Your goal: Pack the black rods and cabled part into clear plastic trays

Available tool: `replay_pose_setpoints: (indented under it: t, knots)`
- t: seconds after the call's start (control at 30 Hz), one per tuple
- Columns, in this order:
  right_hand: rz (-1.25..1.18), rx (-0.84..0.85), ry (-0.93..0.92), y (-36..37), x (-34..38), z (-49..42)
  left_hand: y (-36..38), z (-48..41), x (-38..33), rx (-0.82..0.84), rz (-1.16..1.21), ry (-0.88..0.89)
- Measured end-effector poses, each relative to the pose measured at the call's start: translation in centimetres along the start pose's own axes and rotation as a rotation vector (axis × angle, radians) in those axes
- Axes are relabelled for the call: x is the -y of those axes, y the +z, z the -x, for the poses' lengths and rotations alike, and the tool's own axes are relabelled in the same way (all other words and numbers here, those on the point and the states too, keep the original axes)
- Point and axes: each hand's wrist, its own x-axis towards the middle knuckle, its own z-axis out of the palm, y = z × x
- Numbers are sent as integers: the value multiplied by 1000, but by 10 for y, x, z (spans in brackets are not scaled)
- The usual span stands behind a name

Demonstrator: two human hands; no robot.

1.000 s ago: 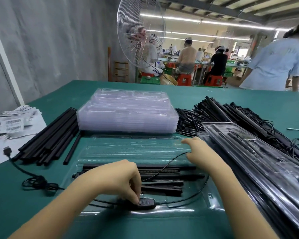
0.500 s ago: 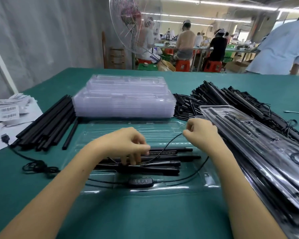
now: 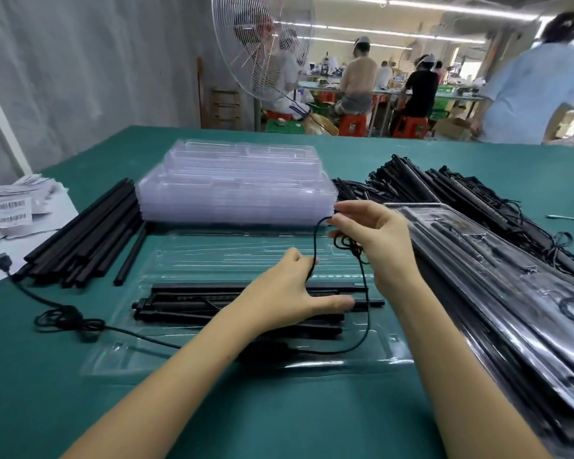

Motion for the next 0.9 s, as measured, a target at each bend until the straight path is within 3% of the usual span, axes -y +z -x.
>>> replay_pose_setpoints:
  t: [0.23,0.3,0.43,0.57,0.7,0.8,0.9]
  knots:
    - [761,-55,-224,-15,-6,-3,6,-6,11,-34,5,50]
    - [960,18,-133,-24,-2,-4,2,-5,15,12,120,29]
    - [1224,310,289,-45,9,-3,-3,-2,25,81,362,3]
    - [1283,443,456,-50,19,3,-10,0,29,180,499,14]
    - [1272,375,399,-52,29,5,-28,3,35,171,526,37]
    - [1244,332,407,-53,36,8,-45,7,44,93,366,44]
    - [1240,280,433,-56,42,12,-49,10,46,192,330,32]
